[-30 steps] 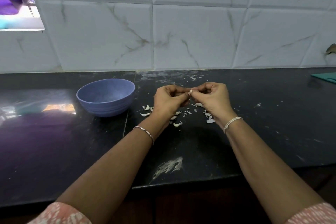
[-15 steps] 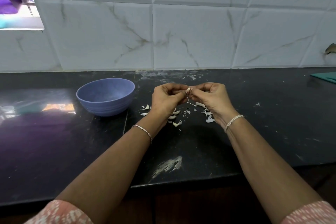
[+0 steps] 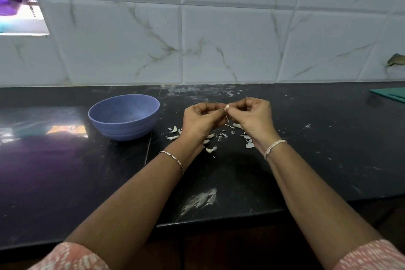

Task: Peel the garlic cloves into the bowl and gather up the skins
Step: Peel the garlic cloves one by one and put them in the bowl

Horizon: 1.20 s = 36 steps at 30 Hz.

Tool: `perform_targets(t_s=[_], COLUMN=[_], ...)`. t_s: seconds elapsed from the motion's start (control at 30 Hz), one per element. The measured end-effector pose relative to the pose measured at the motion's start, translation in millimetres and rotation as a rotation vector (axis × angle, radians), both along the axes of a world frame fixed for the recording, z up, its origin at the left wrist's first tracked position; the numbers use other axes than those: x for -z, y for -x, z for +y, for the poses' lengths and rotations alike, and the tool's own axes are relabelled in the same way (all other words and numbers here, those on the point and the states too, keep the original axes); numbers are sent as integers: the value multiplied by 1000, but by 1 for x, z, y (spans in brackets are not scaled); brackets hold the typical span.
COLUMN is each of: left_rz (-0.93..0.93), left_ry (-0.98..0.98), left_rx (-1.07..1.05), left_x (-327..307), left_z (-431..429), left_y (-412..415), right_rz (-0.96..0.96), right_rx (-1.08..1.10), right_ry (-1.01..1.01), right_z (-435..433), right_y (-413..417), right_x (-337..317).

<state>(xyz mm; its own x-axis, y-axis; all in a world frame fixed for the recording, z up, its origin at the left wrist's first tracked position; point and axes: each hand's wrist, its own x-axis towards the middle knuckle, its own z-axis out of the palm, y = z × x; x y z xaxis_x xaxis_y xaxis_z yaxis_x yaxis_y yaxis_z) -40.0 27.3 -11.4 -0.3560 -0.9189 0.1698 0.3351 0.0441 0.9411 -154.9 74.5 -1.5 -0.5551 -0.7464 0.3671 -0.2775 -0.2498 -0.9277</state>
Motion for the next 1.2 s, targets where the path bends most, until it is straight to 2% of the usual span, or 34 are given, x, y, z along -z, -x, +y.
perform_targets(t_s=[0.17, 0.33, 0.6, 1.07, 1.2], left_rz=[-10, -35, -155, -273, -334], left_ry=[-5, 32, 172, 320, 400], left_rx=[-15, 5, -16, -126, -148], left_x=[2, 3, 4, 3, 3], left_z=[-5, -8, -7, -10, -10], left_y=[-1, -3, -2, -3, -4], right_rz=[-69, -48, 102, -330, -267], right_rx=[-72, -73, 55, -247, -248], right_ry=[-3, -18, -31, -101, -171], right_z=[3, 2, -2, 4, 3], right_y=[-1, 3, 6, 8, 8], right_x=[-1, 0, 5, -2, 0])
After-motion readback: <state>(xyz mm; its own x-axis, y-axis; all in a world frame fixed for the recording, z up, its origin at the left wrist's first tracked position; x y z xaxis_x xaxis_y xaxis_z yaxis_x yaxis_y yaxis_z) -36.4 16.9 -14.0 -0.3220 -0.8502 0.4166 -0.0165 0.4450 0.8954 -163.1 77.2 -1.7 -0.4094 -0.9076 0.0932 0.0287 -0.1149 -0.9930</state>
